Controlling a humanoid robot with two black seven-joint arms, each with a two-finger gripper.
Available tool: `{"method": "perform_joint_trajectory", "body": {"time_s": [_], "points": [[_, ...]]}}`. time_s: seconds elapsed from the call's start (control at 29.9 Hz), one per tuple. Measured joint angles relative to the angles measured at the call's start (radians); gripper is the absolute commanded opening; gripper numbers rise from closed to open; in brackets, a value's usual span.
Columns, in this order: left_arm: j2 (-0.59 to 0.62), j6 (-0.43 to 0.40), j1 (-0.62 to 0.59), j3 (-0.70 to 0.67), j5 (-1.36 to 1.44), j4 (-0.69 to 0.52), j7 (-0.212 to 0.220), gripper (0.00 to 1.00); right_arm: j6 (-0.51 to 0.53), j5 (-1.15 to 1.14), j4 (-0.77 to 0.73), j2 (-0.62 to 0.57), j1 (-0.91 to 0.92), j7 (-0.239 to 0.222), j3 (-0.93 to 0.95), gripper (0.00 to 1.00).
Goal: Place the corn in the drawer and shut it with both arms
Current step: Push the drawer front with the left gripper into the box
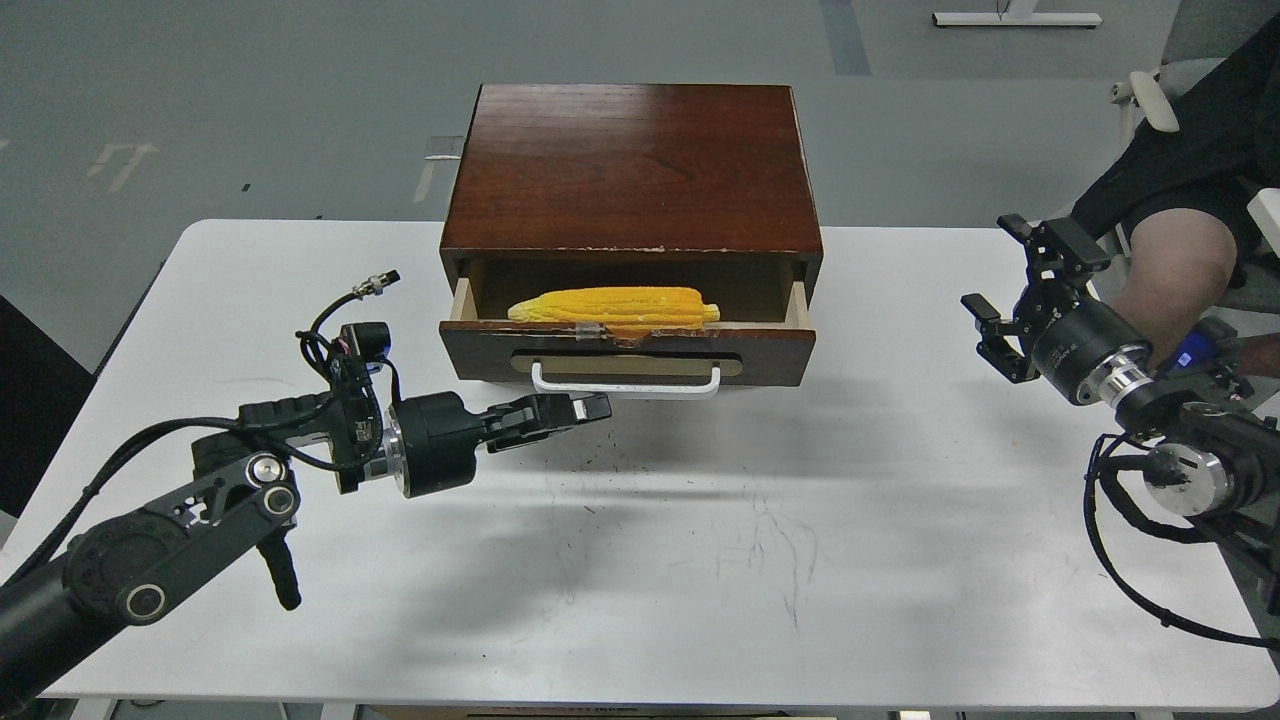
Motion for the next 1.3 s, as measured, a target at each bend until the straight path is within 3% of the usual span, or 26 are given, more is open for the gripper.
{"method": "perform_joint_trajectory", "body": {"time_s": [1.3], "points": [[-0.003, 0.007, -0.077, -0.004, -0.084, 0.154, -0.012, 0.00, 0.000, 0.000, 0.000, 0.000, -0.015, 0.000, 0.001, 1.00]]}}
